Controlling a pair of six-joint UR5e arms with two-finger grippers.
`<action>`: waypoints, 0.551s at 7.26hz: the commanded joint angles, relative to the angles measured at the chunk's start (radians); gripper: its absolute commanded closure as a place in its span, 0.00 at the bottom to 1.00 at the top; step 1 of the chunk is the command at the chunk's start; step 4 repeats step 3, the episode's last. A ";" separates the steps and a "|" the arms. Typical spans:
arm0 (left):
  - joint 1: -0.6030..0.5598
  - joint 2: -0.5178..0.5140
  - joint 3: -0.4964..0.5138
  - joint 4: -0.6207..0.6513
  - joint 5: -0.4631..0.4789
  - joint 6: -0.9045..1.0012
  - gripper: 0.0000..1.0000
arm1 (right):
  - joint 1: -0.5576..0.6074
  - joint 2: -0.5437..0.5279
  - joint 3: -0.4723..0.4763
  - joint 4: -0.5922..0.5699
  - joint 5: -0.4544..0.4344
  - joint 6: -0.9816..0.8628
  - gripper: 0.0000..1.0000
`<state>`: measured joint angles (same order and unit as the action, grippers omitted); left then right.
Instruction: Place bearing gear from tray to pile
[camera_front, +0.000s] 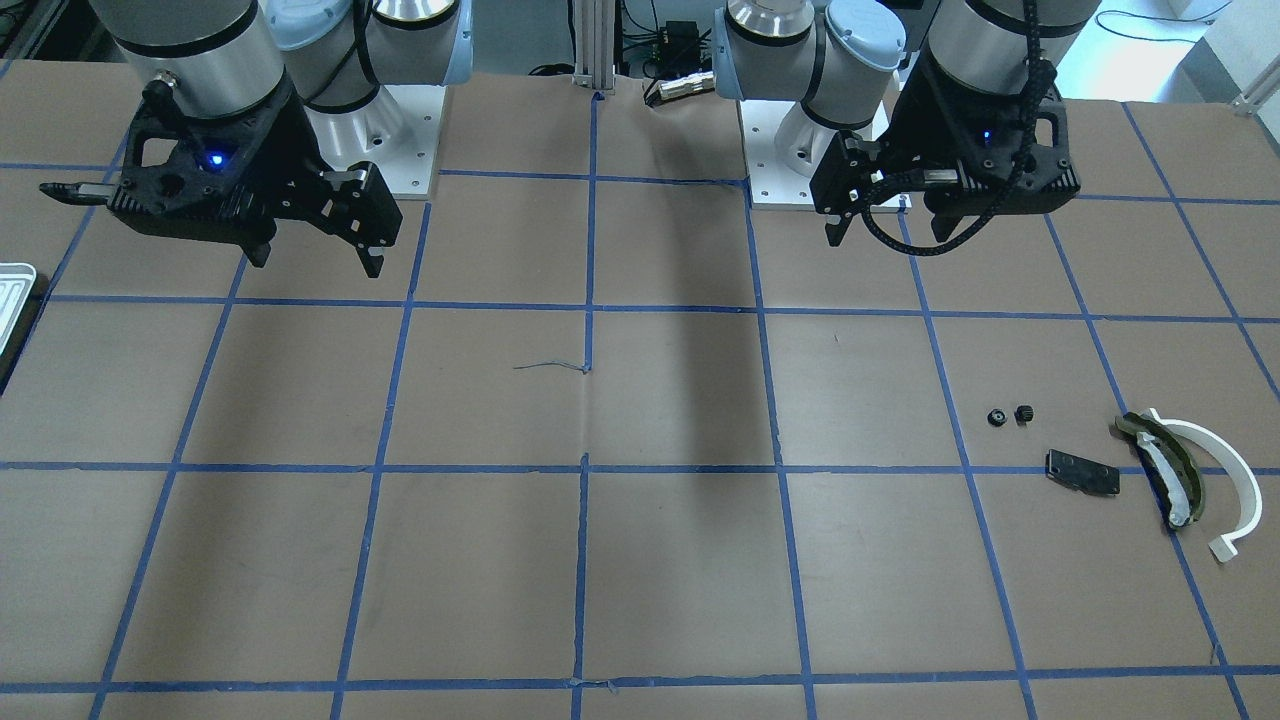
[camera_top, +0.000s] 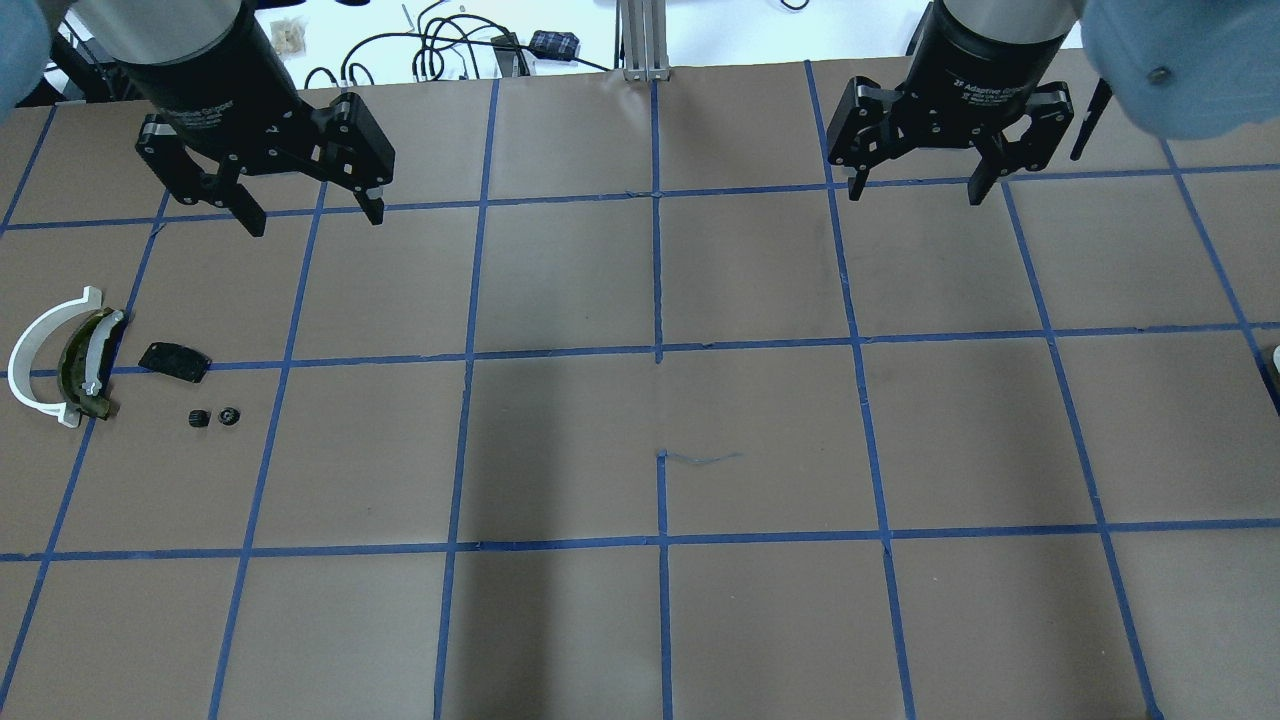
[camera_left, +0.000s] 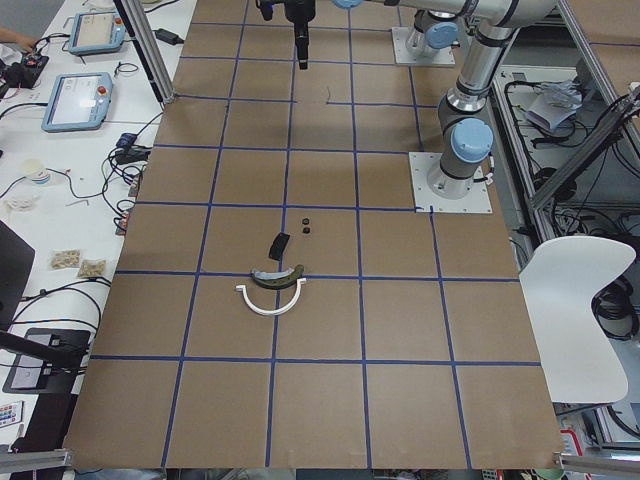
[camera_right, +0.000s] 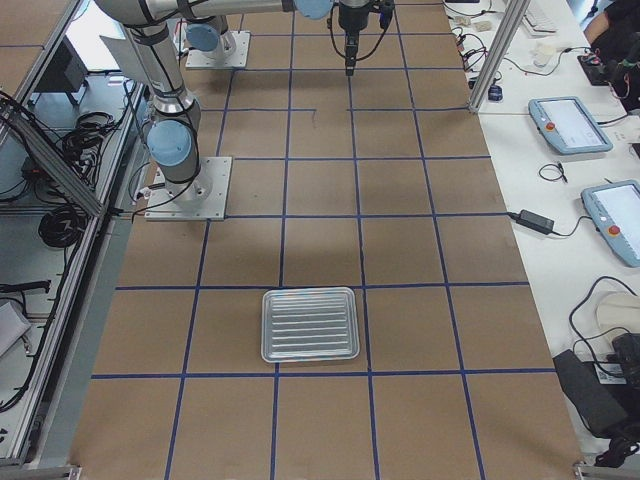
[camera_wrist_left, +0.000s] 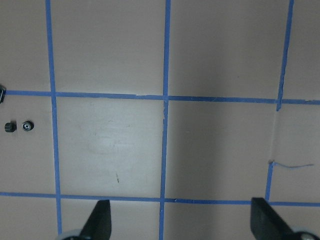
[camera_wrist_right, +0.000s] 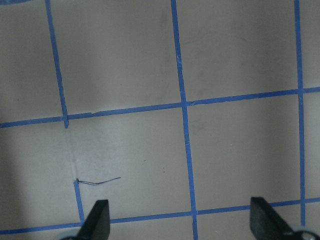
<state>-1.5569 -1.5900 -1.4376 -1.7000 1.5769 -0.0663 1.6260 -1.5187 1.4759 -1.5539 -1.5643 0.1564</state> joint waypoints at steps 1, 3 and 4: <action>0.015 0.004 0.002 0.037 0.008 -0.012 0.00 | 0.000 0.000 0.000 0.000 0.001 0.000 0.00; 0.023 0.003 0.015 0.006 -0.006 0.020 0.00 | 0.000 0.000 -0.003 -0.002 -0.002 -0.002 0.00; 0.023 0.003 0.015 0.006 -0.006 0.020 0.00 | 0.000 0.000 -0.003 -0.002 -0.002 -0.002 0.00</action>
